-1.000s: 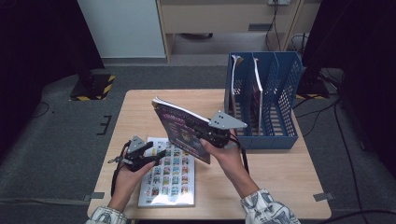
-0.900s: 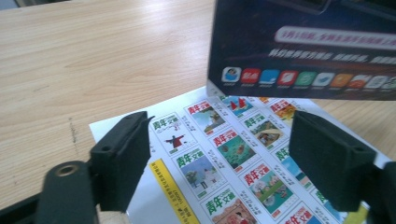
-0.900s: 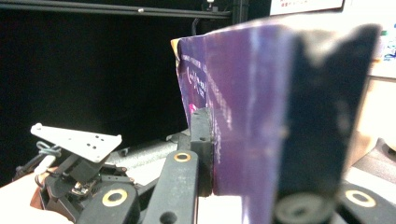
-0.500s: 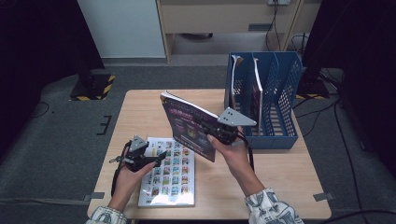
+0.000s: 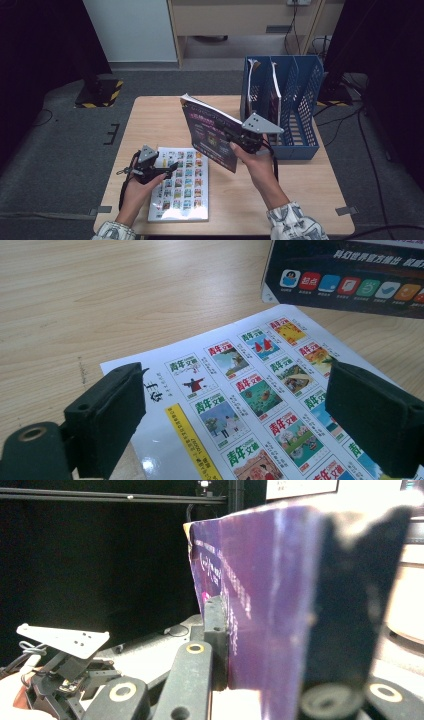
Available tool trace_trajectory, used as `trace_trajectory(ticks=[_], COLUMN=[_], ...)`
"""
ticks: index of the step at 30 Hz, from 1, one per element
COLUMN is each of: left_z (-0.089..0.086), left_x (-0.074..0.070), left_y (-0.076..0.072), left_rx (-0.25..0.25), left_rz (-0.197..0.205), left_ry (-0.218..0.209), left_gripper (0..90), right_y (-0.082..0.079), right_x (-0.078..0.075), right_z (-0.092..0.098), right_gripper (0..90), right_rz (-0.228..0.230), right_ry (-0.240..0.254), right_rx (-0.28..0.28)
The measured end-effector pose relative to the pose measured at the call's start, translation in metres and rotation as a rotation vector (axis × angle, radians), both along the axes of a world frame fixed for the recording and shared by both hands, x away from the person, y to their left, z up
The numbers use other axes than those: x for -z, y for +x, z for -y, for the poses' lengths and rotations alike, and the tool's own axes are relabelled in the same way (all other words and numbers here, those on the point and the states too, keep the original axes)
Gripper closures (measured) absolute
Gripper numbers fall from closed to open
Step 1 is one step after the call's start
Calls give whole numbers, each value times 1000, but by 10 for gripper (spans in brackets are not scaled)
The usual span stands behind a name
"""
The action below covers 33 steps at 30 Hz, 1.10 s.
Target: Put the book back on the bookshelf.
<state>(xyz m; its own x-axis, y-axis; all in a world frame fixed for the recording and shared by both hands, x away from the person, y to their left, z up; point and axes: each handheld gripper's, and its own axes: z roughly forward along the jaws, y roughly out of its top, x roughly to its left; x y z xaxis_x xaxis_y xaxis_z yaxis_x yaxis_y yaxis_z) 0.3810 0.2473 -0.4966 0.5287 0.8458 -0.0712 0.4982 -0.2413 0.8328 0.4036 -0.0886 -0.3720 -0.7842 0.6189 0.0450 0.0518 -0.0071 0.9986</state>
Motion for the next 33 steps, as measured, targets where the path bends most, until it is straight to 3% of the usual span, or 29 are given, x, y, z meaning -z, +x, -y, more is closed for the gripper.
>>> trace_trajectory(ticks=[33], left_z=[0], left_x=[1], left_y=[0], left_rx=[0], left_rz=[-5], left_ry=[4], left_gripper=[90], right_y=[-8], right_x=[-1], right_z=[33], right_gripper=[839], right_rz=[-32], right_ry=[-29], right_rx=[27])
